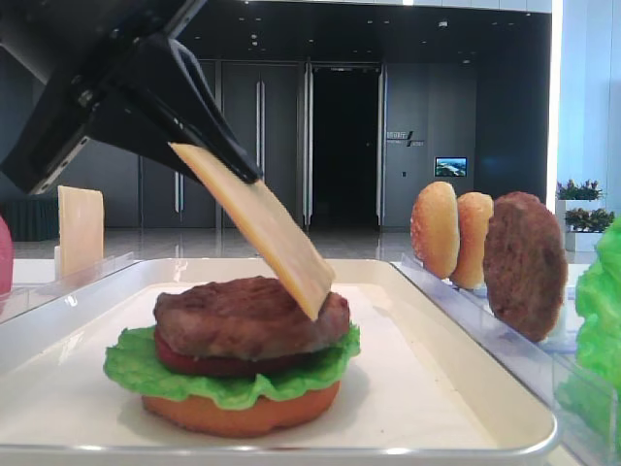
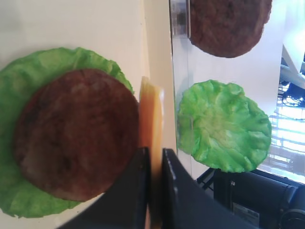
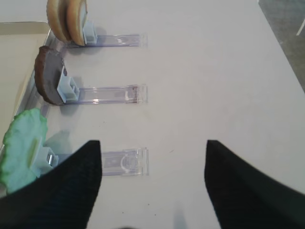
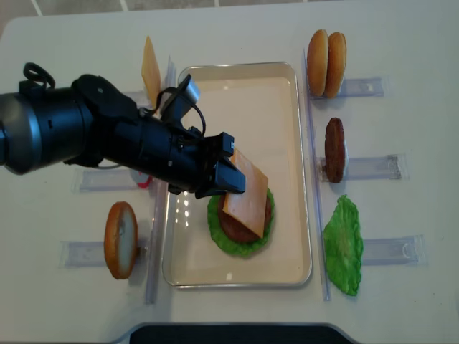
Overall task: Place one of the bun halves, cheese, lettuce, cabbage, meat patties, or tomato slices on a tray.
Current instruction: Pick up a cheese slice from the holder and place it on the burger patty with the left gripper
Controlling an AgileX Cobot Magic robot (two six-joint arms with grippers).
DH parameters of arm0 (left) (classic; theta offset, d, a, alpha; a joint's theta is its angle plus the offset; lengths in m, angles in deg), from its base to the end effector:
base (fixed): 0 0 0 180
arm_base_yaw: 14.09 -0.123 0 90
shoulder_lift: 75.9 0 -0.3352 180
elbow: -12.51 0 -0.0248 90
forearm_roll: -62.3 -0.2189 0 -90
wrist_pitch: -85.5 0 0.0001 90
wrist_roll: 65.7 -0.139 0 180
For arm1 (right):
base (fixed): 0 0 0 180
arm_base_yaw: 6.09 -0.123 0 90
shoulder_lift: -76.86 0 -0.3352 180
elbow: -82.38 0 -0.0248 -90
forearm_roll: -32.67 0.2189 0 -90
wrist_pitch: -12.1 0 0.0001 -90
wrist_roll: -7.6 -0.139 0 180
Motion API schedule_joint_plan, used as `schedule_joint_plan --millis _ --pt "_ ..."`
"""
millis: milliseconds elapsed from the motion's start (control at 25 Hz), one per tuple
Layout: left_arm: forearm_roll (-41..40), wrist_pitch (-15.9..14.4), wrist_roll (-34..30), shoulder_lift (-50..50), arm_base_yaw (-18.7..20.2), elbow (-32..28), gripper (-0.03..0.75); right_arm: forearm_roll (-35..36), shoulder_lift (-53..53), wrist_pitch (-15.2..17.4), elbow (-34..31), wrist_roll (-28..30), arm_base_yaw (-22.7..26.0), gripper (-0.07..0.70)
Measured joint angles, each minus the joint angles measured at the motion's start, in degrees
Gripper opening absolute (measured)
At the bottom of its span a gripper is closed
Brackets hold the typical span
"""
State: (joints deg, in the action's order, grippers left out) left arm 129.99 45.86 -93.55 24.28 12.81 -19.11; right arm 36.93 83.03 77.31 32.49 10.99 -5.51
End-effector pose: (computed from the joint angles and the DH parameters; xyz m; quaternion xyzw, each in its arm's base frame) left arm 0.2270 -0.2073 0.2291 0.0246 0.9199 -0.3858 0.0652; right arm -0.0468 0.0099 0.2299 -0.0243 0.8706 0.0201 0.4910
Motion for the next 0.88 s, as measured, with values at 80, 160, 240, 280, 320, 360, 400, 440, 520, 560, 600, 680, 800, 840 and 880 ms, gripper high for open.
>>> schedule_joint_plan --millis 80,160,240,280,320,360,400,440,520,560,600,680,800,840,880 --pt "-0.1 -0.1 0.0 0.5 0.0 0.0 0.035 0.0 0.0 0.0 0.0 0.0 0.0 0.471" --pt "-0.1 -0.1 0.0 0.6 0.0 0.0 0.035 0.0 0.0 0.0 0.0 0.0 0.0 0.471" --pt "-0.1 -0.1 0.0 0.7 0.0 0.0 0.035 0.0 0.0 0.0 0.0 0.0 0.0 0.471" --pt "-0.1 -0.1 0.0 0.7 0.0 0.0 0.035 0.0 0.0 0.0 0.0 0.0 0.0 0.471" --pt "-0.2 -0.1 0.0 0.7 0.0 0.0 0.035 0.0 0.0 0.0 0.0 0.0 0.0 0.471" --pt "-0.3 -0.1 0.0 0.8 0.0 0.0 0.035 0.0 0.0 0.0 0.0 0.0 0.0 0.471" --pt "-0.4 -0.1 0.1 0.8 0.0 0.0 0.035 0.0 0.0 0.0 0.0 0.0 0.0 0.471" --pt "-0.4 -0.1 0.1 0.8 0.0 0.0 0.035 0.0 0.0 0.0 0.0 0.0 0.0 0.471" --pt "-0.5 -0.1 0.1 0.9 0.0 0.0 0.035 0.0 0.0 0.0 0.0 0.0 0.0 0.471" --pt "-0.6 -0.1 0.1 0.9 0.0 0.0 0.035 0.0 0.0 0.0 0.0 0.0 0.0 0.471" --pt "-0.6 -0.1 0.1 0.9 0.0 0.0 0.035 0.0 0.0 0.0 0.0 0.0 0.0 0.471" --pt "-0.6 -0.1 0.1 0.9 0.0 0.0 0.041 0.0 0.0 0.0 0.0 0.0 0.0 0.471" --pt "-0.6 -0.1 0.1 0.9 0.0 0.0 0.071 0.0 0.0 0.0 0.0 0.0 0.0 0.471" --pt "-0.7 0.0 0.1 0.9 0.0 0.0 0.083 0.0 0.0 0.0 0.0 0.0 0.0 0.471" --pt "-0.7 0.0 0.1 0.9 0.0 0.0 0.098 0.0 0.0 0.0 0.0 0.0 0.0 0.471"
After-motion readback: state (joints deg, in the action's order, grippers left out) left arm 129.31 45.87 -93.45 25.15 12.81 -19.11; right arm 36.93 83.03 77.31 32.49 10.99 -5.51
